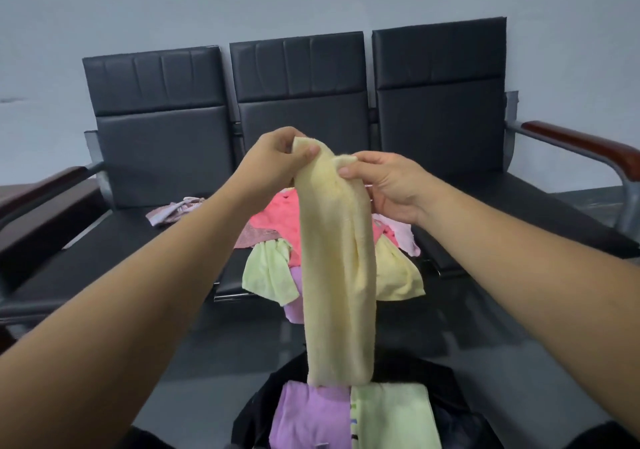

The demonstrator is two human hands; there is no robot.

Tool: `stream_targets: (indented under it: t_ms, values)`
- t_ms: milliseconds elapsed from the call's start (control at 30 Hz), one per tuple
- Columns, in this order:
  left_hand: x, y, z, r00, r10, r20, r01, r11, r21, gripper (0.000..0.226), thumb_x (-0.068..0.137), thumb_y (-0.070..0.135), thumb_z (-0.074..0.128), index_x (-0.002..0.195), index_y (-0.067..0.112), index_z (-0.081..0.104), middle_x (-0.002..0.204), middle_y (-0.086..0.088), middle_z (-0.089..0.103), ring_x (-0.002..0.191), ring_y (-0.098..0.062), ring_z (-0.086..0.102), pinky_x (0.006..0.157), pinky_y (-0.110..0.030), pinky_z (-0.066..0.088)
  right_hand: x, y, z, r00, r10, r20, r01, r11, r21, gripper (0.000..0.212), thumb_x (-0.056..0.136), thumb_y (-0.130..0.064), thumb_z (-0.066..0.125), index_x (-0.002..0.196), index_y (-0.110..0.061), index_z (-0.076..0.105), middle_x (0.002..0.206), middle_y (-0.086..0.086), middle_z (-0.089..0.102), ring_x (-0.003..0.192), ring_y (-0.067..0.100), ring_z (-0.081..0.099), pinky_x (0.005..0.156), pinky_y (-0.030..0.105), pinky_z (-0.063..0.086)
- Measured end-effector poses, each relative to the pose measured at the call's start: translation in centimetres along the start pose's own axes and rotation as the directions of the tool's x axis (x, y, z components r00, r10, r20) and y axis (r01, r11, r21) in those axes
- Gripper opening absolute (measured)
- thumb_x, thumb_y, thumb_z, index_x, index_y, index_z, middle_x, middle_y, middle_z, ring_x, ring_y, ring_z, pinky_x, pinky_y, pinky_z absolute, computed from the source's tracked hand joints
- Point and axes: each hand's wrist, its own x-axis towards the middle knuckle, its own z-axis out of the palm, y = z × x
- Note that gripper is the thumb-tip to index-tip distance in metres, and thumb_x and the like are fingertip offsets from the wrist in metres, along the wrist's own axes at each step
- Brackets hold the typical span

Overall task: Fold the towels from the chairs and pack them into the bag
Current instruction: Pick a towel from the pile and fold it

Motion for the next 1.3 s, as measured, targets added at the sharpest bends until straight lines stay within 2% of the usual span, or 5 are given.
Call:
stream_targets:
  t_ms: [133,300,900,1167,1300]
  values:
    - [-1.2,-3.6,1.0,0.959,-0.099,0.266,0.194,0.912,-0.362,0.044,0.087,0.03,0.077,0.119,0.003,0.063,0.11,-0.012,0.068,0.1,-0.03,0.063,0.093,-0.043,0.05,1.0,-0.1,-0.3,0.999,0.0,-0.034,0.007,0.977,0.215,0.037,0.09,-0.006,0.07,0.127,-0.001,0.066,0.099,0.012,0.072,0.085,0.024,0.07,0.074,0.037,0.061]
    - [-4.8,-9.4,3.3,0.759,-0.271,0.592,0.31,0.95,0.038,0.05,0.086,0.039,0.075,0.128,0.014,0.065,0.127,-0.003,0.071,0.122,-0.021,0.065,0.107,-0.04,0.049,2.3,-0.1,-1.1,0.995,0.047,-0.093,-0.015,0.949,0.314,0.019,0.093,-0.011,0.069,0.111,-0.006,0.069,0.102,0.014,0.075,0.091,0.027,0.075,0.077,0.041,0.062]
    - [-4.1,-10.6,5.1,0.877,-0.363,0.316,0.456,0.419,-0.785,0.048,0.092,0.026,0.055,0.132,-0.001,0.06,0.125,-0.02,0.067,0.114,-0.032,0.067,0.097,-0.044,0.056,1.3,11.3,-4.0,0.886,0.459,0.062,-0.458,0.847,0.27,0.064,0.092,-0.063,0.056,0.125,-0.009,0.065,0.118,0.012,0.074,0.106,0.028,0.072,0.092,0.045,0.056]
    - [-2.8,-11.8,3.4,0.865,-0.431,0.257,0.453,0.45,-0.77,0.049,0.095,0.027,0.056,0.135,0.0,0.059,0.136,-0.018,0.063,0.126,-0.031,0.061,0.103,-0.041,0.052,1.2,11.1,-3.2,0.926,0.292,0.24,-0.354,0.893,0.277,0.043,0.092,-0.006,0.065,0.135,0.0,0.061,0.135,0.021,0.065,0.121,0.03,0.066,0.101,0.041,0.055]
    - [-3.3,-12.5,3.5,0.859,-0.395,0.325,0.511,0.688,-0.516,0.037,0.088,0.028,0.068,0.121,0.01,0.068,0.116,-0.007,0.075,0.11,-0.02,0.069,0.094,-0.034,0.058,2.7,10.4,-2.5,0.991,0.025,0.133,-0.079,0.904,0.42,0.047,0.095,0.0,0.061,0.139,-0.017,0.058,0.147,0.012,0.055,0.128,0.024,0.061,0.116,0.052,0.041]
